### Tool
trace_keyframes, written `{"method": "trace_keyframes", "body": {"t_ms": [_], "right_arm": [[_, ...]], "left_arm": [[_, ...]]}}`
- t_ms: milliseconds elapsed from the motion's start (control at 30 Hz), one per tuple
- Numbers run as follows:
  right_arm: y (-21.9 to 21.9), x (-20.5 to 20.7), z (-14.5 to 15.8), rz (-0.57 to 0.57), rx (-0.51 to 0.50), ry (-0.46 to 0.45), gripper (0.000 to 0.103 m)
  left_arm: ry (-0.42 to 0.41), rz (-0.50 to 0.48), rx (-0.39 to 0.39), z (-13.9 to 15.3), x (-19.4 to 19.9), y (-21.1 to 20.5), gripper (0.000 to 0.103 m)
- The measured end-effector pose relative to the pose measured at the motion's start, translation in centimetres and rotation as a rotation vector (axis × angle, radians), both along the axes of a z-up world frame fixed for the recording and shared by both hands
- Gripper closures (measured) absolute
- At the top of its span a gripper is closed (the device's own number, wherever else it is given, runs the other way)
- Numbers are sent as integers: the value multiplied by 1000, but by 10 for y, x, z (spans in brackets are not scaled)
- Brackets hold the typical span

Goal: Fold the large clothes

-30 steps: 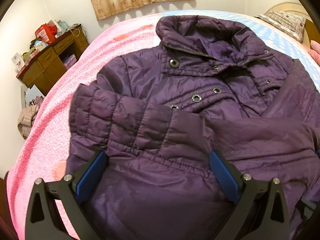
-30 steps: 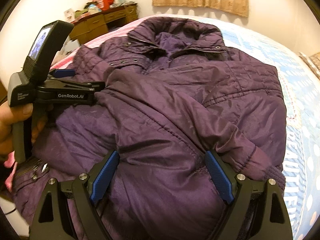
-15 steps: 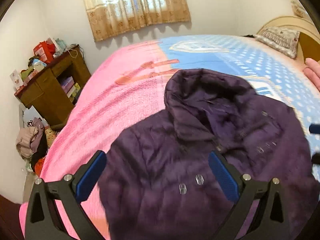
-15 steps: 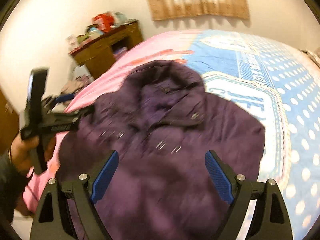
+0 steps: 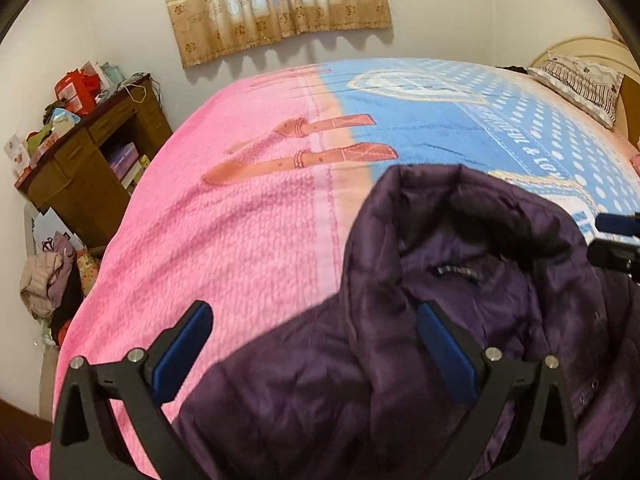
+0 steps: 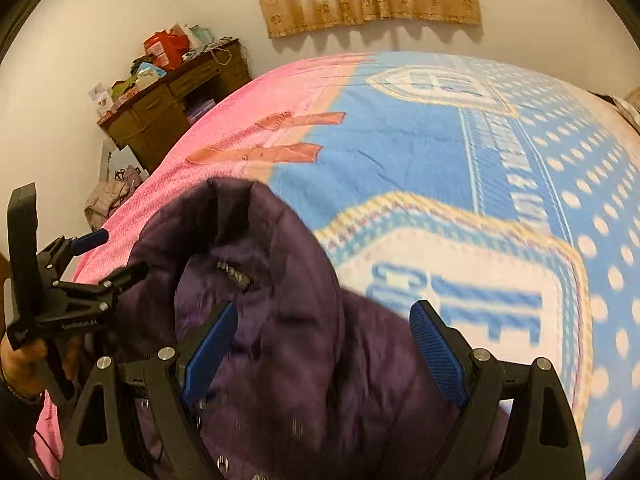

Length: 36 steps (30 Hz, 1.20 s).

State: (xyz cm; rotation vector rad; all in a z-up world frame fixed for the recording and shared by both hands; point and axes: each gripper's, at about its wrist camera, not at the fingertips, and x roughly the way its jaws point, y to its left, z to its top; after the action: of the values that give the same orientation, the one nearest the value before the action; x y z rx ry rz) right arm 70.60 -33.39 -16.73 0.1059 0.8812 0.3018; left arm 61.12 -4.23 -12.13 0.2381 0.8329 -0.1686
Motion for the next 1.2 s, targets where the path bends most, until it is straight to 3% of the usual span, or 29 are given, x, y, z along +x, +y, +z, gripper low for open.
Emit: {"method": "trace_keyframes", "body": {"t_ms": [167,300,367,400,433,467,500,567,867,1200], "right_arm": [[19,22,2,60,-47,-24,15],[26,38,-7,93,-69,13,16],[29,42,-13,113,-86,35,24],[32,42,-16,121,-98,41,33],[35,43,-18,131,-120,44,59],[38,42,-20,142,-143,49,75],[39,40,-21,145,-158,48,76],[41,32,-19,147,-191,17,81],[36,-9,2,133,-259,-114,87],[24,-34,-17,109,-282,-83,87]], "left_arm": [[-12,-23,23,-4,6,-7,3],[-11,-45,43,-7,12,-14,4],[-9,-52,49,-8,13,-16,8],[-5,-57,53,-9,14,-17,15],[1,-68,56,-11,15,-18,21],[6,-80,59,-13,14,-19,41],[12,-90,57,-14,15,-21,63],[29,-129,36,-14,11,-21,80],[-130,-202,147,13,-29,-17,88],[-231,-283,275,1,-59,-13,90]]}}
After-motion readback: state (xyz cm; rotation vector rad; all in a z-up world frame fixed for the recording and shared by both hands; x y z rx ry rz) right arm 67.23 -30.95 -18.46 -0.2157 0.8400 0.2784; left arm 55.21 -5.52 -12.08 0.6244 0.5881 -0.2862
